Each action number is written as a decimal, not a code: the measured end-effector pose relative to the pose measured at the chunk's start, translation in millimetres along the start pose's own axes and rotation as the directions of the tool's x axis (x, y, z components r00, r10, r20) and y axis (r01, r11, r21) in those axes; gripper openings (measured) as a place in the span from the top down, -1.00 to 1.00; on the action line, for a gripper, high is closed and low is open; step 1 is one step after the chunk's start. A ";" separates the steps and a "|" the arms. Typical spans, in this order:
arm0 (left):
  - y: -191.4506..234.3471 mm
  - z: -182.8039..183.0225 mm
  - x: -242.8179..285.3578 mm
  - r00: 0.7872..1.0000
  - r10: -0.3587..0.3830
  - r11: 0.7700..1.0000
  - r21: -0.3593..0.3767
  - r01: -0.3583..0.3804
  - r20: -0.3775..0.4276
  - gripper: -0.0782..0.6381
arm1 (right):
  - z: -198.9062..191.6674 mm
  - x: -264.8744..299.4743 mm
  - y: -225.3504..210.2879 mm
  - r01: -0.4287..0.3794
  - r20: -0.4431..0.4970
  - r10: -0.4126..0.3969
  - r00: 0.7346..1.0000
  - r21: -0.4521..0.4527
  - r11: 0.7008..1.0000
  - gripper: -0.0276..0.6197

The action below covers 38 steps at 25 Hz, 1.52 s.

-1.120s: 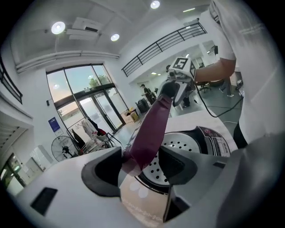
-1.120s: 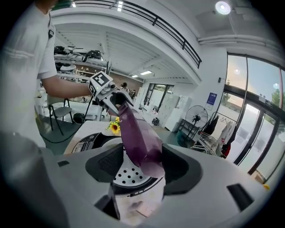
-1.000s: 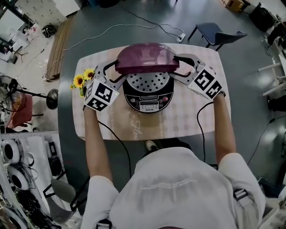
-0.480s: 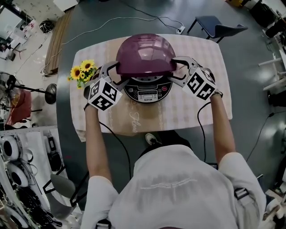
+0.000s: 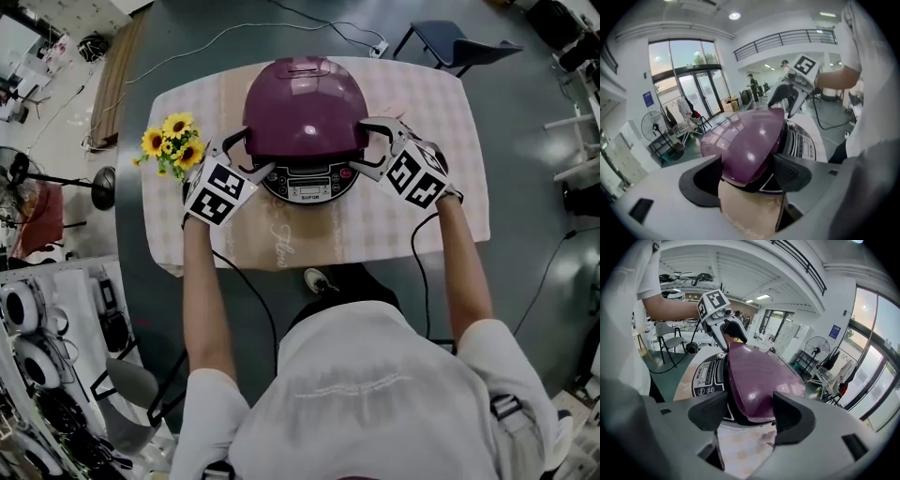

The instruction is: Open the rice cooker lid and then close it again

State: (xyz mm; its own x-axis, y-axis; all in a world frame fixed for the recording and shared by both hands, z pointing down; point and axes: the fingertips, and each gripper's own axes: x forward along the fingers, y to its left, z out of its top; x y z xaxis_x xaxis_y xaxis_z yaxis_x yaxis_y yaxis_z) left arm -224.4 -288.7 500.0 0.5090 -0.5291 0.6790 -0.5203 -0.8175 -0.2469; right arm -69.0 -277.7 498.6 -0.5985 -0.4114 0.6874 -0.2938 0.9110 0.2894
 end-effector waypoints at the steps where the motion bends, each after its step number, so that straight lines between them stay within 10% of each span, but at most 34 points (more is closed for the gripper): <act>1: -0.3 1.2 0.3 1.000 -0.009 0.999 -0.047 0.010 0.027 -0.17 | 1.1 0.5 0.8 0.003 0.009 -0.003 1.000 0.010 1.000 -0.06; 20: -14.7 -6.8 8.6 0.982 -0.119 0.947 -0.280 0.156 0.143 -0.26 | -10.0 15.2 3.5 -0.072 0.111 0.039 0.993 0.314 0.947 -0.02; 27: 2.2 -5.3 7.7 0.981 -0.006 0.894 -0.438 0.091 0.193 -0.06 | -9.9 12.8 -8.0 -0.059 0.161 -0.016 0.987 0.454 0.889 0.17; 38: 1.8 -9.2 10.7 0.981 0.062 0.892 -0.451 0.030 0.186 -0.05 | -11.5 16.7 -6.2 -0.002 0.132 -0.068 0.989 0.469 0.883 0.15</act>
State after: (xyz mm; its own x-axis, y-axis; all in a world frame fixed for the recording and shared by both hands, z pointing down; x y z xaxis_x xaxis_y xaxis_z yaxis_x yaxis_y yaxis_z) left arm -226.2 -293.8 513.2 0.5947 -0.6115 0.5219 -0.7583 -0.6423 0.1116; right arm -68.6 -289.9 515.9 -0.6701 -0.4722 0.5727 -0.6078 0.7920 -0.0583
